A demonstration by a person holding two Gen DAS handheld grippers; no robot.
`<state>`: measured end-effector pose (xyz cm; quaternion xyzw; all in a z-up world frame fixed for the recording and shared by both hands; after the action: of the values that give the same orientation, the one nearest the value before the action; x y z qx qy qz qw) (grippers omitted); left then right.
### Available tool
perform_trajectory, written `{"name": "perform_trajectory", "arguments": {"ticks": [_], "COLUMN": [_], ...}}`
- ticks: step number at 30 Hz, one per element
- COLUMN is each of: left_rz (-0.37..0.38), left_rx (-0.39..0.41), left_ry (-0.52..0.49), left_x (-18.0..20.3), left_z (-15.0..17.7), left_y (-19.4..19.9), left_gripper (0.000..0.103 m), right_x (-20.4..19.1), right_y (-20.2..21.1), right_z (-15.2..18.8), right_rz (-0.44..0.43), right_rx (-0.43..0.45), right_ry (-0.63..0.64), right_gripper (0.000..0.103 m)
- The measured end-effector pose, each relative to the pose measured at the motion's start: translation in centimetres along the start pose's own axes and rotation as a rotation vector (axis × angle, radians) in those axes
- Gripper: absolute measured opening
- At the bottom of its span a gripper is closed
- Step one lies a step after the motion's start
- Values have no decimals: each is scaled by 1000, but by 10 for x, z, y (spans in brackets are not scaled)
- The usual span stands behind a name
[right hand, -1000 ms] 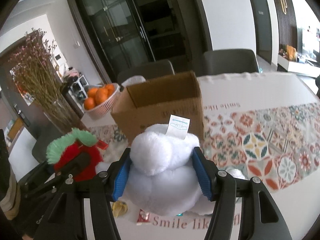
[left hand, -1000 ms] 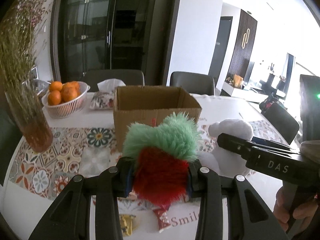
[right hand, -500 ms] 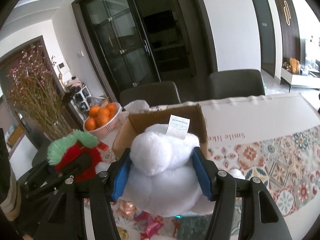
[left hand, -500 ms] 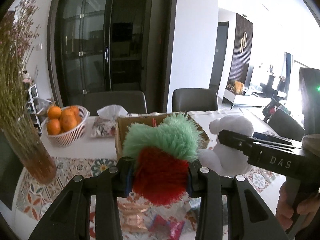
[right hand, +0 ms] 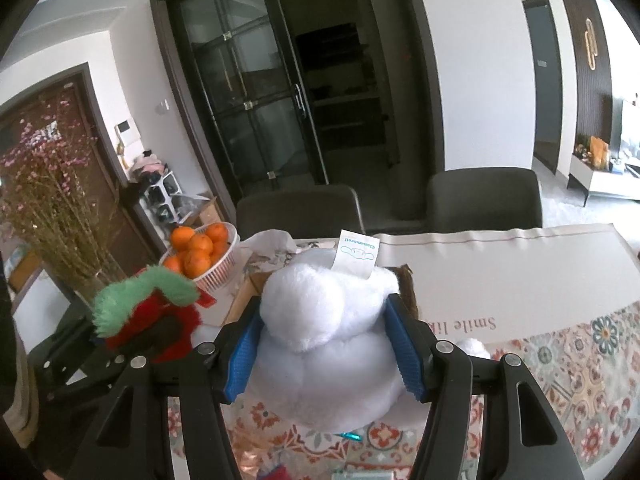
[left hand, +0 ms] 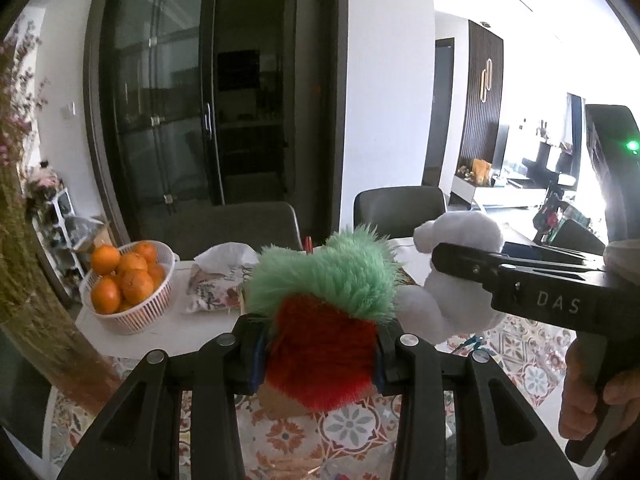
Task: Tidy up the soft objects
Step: 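Lift both plushes and carry them over the cardboard box, then open both grippers to drop the plushes into the box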
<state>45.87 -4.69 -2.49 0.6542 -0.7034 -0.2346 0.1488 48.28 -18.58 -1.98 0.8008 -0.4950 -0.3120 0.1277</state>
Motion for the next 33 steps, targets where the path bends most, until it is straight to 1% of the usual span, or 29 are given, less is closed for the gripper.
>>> {"name": "perform_trajectory", "arguments": {"ticks": [3,10,13,17,24,29,32,33], "left_rz": [14,-11,1,15,31,57,73,75], "left_rx": [-31,-82,-113,-179,-275,-326,-353,-359], "left_ry": [16,-18,-31,-50,-87,-120,-129,-129], "left_x": [-3,-5,-4,-2,5,13,17,18], "left_z": [-5,-7,-5,4,21,33,39,40], "left_y": [-16,-56,-70,-94,-127,-139,-144,-144], "left_gripper": [39,39,39,39,39,40,43,46], "right_x": [2,12,20,33,49,56,55,56], "right_y": [-15,-52,-71,-100,-137,-151,-155,-155], "right_z": [-6,-23,-25,-19,6,19,20,20], "right_rz": [-8,5,4,-3,-19,-22,-35,-33], "right_rx": [-25,-76,-118,-199,-323,-374,-395,-396], "right_ry": [2,44,54,30,-8,-11,-12,-11], "right_gripper": [61,61,61,61,61,61,62,63]}}
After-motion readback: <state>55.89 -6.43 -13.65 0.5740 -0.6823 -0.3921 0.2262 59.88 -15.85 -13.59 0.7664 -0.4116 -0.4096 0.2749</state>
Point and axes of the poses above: each gripper's, at about its wrist camera, not at the fingertips, and y roughly against the way its jaws point, x to its right, z to its underside, the point moved 7 cm from there along -y, roughly the way its jaws point, and after that the axes turned 14 degrees about -z, right-handed, at the moved point
